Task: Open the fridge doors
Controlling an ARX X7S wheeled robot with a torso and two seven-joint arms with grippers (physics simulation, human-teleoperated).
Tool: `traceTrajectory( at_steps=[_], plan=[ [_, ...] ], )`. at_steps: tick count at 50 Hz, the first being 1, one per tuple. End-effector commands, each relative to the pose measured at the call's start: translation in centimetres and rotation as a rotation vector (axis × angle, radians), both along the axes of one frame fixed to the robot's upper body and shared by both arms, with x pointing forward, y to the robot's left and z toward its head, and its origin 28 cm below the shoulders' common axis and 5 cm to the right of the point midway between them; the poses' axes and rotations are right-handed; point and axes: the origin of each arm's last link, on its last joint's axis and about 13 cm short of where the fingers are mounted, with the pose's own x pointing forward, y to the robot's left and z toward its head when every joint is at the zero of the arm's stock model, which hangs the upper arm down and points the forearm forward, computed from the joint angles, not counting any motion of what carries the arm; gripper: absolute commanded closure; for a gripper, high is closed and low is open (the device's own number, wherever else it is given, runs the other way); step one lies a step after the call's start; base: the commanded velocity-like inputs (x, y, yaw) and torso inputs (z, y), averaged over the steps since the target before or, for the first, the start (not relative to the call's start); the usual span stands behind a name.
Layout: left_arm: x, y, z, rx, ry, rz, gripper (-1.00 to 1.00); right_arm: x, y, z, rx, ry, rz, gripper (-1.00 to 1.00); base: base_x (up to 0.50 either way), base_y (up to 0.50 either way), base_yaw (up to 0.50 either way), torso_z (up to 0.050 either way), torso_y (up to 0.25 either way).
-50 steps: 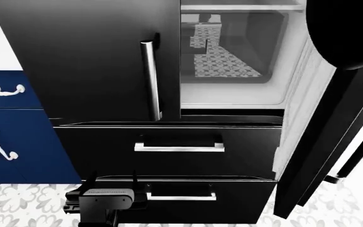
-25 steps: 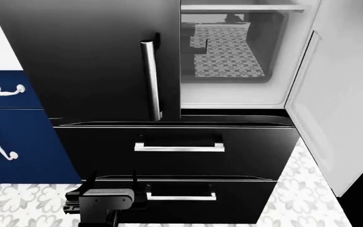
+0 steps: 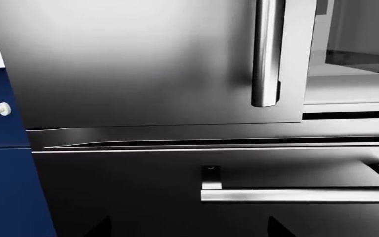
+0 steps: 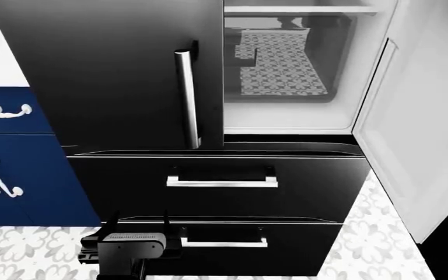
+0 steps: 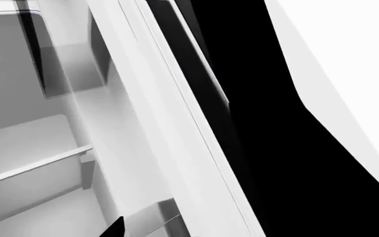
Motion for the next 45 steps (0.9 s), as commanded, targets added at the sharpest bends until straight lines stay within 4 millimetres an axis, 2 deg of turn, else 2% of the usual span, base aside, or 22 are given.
traceTrajectory(
  at_steps=[1, 15, 20, 34, 40, 45],
  plan=[
    [0.0, 0.0, 0.0, 0.001, 0.0, 0.0, -1.0, 3.3, -4.5, -4.7, 0.215, 0.286, -0.39, -1.0, 0.0, 0.0, 0.0, 0.0, 0.0],
    [0.0, 0.1, 0.2, -0.016, -0.002, -0.002, -1.0, 3.0, -4.5, -4.5, 0.211, 0.272, -0.383, -1.0, 0.0, 0.0, 0.0, -0.005, 0.0],
    [0.0, -0.1, 1.4, -0.032, -0.031, -0.024, -1.0, 2.9, -4.5, -4.4, 0.21, 0.269, -0.379, -1.0, 0.0, 0.0, 0.0, -0.002, 0.0],
    [1.5, -3.7, 11.4, 0.049, -0.25, -0.289, -1.0, 2.7, -4.5, -4.4, 0.206, 0.264, -0.373, -1.0, 0.0, 0.0, 0.0, -0.004, 0.0],
    [2.8, -5.1, 14.2, 0.068, -0.289, -0.362, -1.0, 2.7, -4.5, -4.3, 0.203, 0.262, -0.371, -1.0, 0.0, 0.0, 0.0, -0.004, 0.0],
    [4.1, -5.7, 15.5, 0.07, -0.3, -0.392, -1.0, 2.6, -4.5, -4.4, 0.202, 0.263, -0.371, -1.0, 0.0, 0.0, 0.0, -0.004, 0.0]
  ],
)
